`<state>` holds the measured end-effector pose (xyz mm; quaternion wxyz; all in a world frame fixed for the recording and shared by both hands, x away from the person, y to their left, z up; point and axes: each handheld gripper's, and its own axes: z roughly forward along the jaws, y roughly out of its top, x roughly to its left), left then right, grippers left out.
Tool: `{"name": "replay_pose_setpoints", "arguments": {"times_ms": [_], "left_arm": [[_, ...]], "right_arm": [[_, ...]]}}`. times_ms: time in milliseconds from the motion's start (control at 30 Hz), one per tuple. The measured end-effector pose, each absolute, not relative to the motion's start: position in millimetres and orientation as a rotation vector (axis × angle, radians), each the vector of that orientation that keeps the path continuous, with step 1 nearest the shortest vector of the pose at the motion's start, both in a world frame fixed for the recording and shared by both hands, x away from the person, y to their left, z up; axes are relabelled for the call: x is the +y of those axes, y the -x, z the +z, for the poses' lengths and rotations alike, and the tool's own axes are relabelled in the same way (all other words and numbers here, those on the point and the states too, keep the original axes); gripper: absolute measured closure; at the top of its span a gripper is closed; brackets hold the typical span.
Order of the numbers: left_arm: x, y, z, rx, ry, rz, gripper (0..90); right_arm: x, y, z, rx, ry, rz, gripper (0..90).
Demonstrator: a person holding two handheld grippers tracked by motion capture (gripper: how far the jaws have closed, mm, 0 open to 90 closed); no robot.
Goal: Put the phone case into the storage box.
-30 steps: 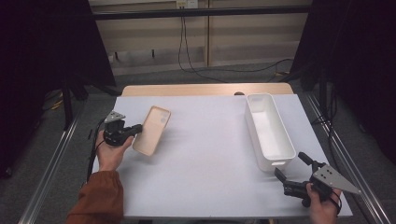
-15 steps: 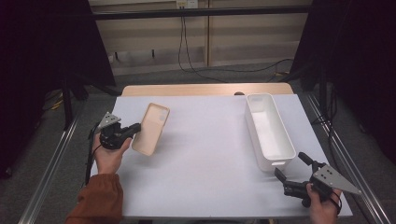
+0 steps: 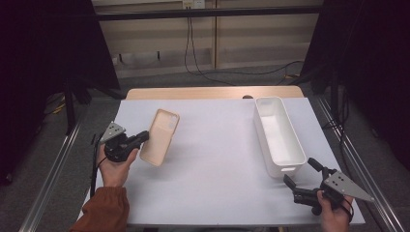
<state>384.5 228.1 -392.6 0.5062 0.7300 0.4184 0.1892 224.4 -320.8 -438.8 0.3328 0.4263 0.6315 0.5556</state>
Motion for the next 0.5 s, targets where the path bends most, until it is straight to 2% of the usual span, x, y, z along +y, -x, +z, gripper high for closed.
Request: {"name": "replay_pose_setpoints", "arguments": {"times_ms": [500], "left_arm": [[219, -363, -391, 0.971, -1.730, 0.457, 87.5]], "right_arm": [[-315, -224, -435, 1.664, -1.133, 1.450, 0.0]]}}
